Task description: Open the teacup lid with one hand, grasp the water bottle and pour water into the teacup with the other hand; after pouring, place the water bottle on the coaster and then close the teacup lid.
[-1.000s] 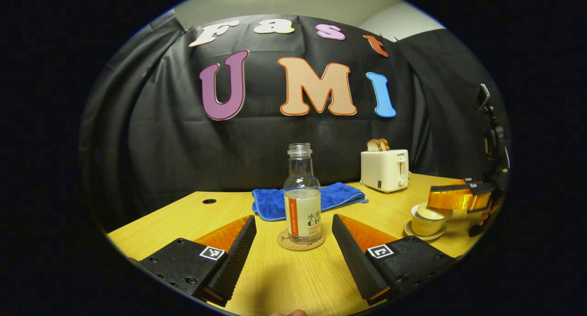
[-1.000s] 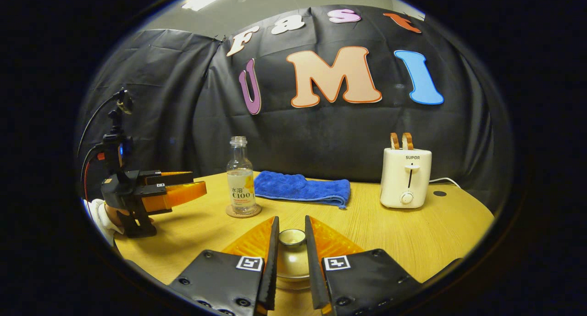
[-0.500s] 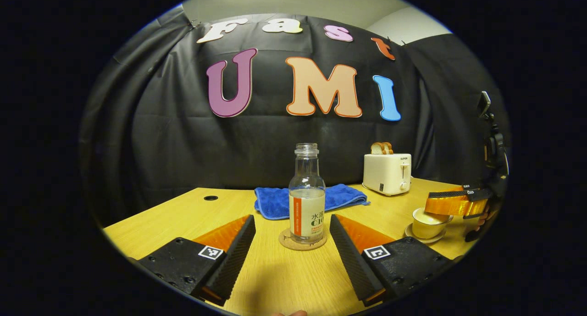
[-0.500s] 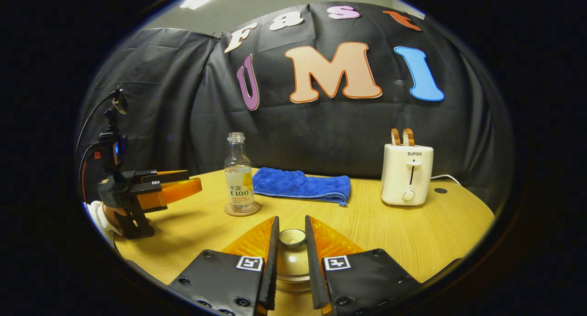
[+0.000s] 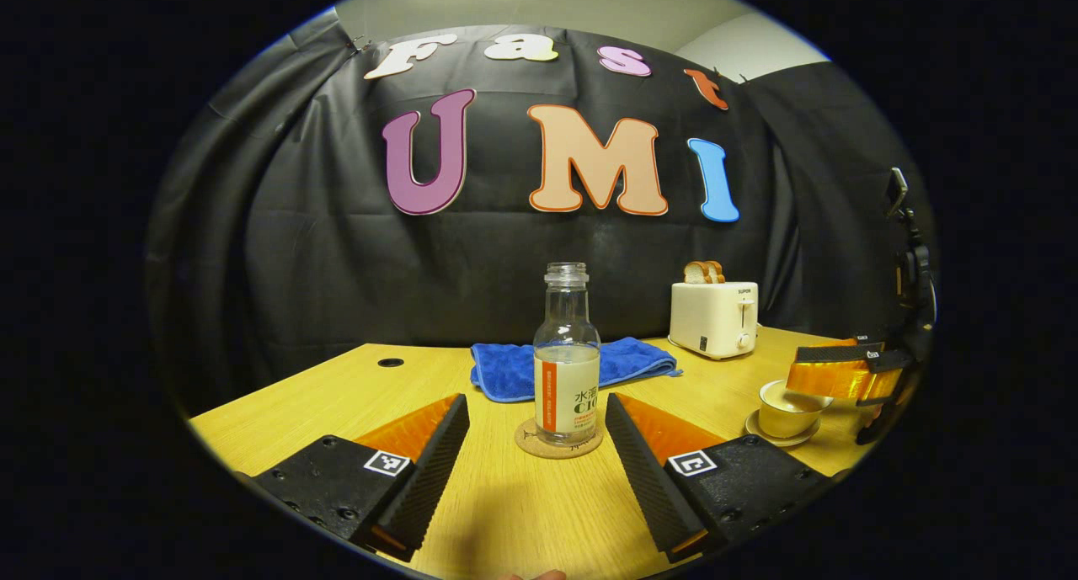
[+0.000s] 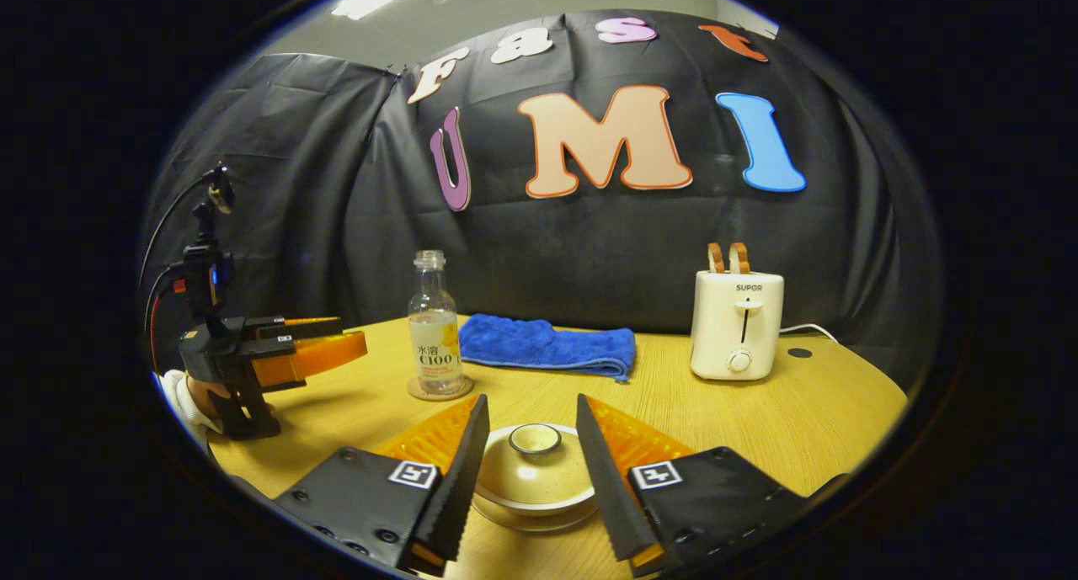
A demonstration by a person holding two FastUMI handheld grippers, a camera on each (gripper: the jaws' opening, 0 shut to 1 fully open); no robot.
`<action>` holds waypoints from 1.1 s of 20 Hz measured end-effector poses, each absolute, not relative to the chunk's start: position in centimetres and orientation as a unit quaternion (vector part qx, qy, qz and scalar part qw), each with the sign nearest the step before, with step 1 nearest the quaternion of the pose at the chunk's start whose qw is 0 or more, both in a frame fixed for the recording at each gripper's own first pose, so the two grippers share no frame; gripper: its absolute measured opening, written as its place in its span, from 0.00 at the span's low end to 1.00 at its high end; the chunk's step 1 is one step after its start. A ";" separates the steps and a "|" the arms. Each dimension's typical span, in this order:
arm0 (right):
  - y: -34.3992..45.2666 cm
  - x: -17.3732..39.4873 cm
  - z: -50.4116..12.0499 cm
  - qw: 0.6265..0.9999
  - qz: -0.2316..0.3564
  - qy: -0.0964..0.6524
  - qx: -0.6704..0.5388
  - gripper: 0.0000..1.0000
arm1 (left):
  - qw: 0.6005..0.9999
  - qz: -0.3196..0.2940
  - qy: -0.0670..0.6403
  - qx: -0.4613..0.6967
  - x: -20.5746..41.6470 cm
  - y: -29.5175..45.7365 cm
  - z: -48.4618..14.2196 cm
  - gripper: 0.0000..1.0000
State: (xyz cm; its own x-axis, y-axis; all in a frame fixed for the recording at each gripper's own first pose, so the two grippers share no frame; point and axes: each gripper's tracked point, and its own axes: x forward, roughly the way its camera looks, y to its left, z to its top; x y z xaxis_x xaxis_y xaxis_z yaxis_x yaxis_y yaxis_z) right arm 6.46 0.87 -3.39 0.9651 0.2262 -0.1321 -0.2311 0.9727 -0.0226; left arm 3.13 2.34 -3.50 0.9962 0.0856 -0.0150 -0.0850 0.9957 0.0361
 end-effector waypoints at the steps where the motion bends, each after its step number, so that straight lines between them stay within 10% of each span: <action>1: 0.9 6.2 -2.9 0.992 0.114 0.048 -0.018 0.78 | 0.999 0.044 0.008 0.018 3.1 2.4 -3.5 0.95; 22: -12.7 1.5 -0.9 0.978 -0.202 0.018 -0.041 0.70 | 0.981 0.193 0.009 0.023 0.0 7.5 -3.3 0.95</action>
State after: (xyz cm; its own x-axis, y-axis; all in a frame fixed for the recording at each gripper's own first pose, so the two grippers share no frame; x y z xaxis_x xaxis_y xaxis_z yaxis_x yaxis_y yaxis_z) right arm 1.49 -12.74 -0.85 0.9175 -0.3974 -0.0183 0.3944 0.9147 -0.0880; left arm 0.03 7.51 -3.33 0.9253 0.3791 -0.0096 -0.3783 0.9244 0.0486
